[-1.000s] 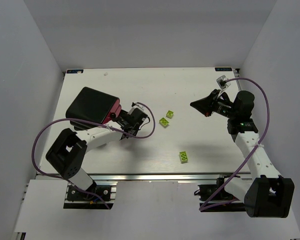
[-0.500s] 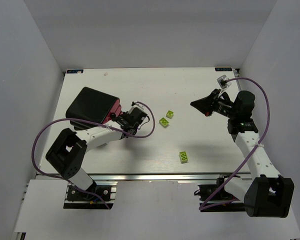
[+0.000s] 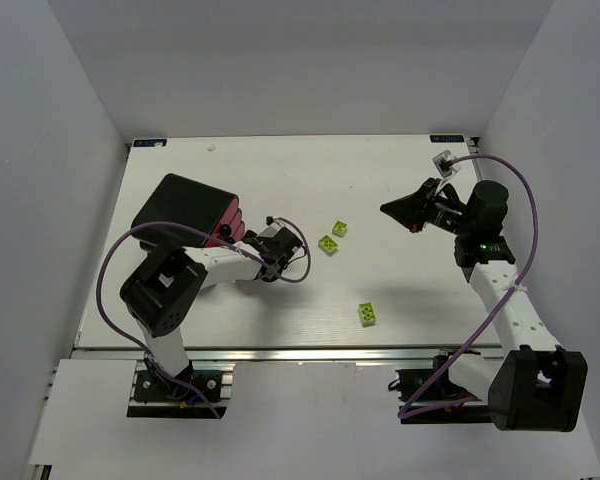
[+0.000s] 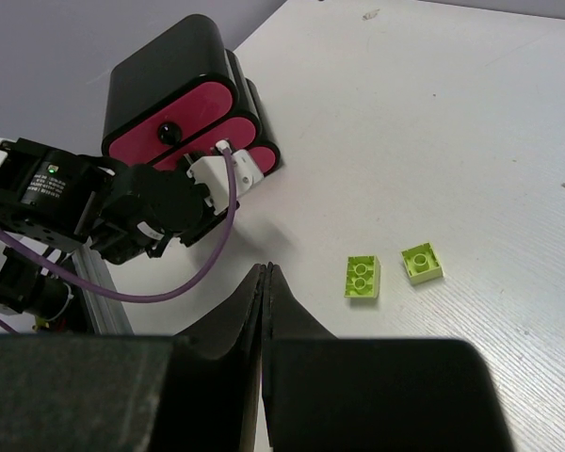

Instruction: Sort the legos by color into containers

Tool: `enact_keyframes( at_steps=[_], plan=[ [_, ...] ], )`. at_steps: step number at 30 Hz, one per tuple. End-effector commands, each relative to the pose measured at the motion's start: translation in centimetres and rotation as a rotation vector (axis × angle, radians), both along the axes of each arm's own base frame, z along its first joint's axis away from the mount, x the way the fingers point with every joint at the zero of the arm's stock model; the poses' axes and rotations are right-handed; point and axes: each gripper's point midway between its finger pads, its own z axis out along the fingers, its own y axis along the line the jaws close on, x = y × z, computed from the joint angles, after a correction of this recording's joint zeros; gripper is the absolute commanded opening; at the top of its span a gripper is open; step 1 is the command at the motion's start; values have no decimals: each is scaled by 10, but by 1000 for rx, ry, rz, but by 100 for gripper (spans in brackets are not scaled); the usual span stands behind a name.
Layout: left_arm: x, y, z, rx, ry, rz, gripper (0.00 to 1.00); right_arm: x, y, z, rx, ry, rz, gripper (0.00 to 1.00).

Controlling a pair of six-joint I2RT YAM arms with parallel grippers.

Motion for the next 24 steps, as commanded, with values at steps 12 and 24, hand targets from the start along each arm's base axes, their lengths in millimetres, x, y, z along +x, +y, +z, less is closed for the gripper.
enact_keyframes(
  at_steps=[12,24],
  plan=[
    [11,0,19,80,-119,30,49,2,0,-2,7,-13,18,0],
    [18,1,17,126,-173,71,47,1,0,-2,8,-10,26,0]
  ],
)
